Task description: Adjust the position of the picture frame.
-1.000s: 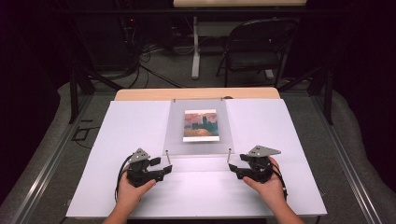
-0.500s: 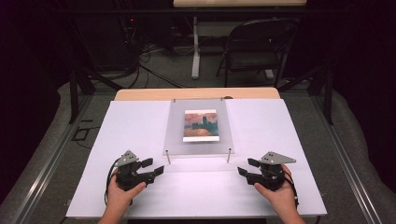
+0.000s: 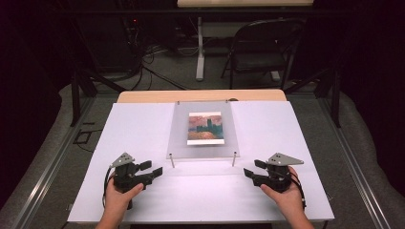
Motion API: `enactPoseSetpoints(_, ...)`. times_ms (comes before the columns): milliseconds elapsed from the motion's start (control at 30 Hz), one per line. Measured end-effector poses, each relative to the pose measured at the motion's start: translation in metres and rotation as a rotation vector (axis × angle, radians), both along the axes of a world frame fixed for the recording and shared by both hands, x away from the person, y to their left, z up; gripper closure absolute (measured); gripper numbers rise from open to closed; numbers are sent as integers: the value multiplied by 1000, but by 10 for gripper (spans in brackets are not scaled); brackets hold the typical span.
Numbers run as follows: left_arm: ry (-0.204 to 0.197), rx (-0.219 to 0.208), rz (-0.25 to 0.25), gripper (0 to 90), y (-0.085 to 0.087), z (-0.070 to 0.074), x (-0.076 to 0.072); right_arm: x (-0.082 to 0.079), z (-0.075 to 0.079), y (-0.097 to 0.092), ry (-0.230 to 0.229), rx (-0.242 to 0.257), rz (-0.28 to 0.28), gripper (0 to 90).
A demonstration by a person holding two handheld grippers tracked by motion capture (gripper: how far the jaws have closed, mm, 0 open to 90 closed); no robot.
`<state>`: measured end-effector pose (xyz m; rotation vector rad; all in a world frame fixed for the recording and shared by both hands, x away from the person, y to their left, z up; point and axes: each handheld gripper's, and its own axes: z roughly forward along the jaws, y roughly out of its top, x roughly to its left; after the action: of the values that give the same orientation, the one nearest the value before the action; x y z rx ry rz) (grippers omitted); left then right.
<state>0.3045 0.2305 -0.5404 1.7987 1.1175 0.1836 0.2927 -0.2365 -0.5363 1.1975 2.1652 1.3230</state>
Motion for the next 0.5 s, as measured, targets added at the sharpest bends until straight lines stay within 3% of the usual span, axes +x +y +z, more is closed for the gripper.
enactPoseSetpoints(133, -9, -5, 15, 337, 1, 6, 4, 1, 3, -2, 10, -15, -15, 354)
enactPoseSetpoints(300, 9, -46, 25, 342, 3, 18, 11, 6, 12, -9, 39, -2, -44, 344)
enactPoseSetpoints(500, 3, -27, 32, 342, 3, 32, 24, 21, 27, -16, 68, -10, -52, 347)
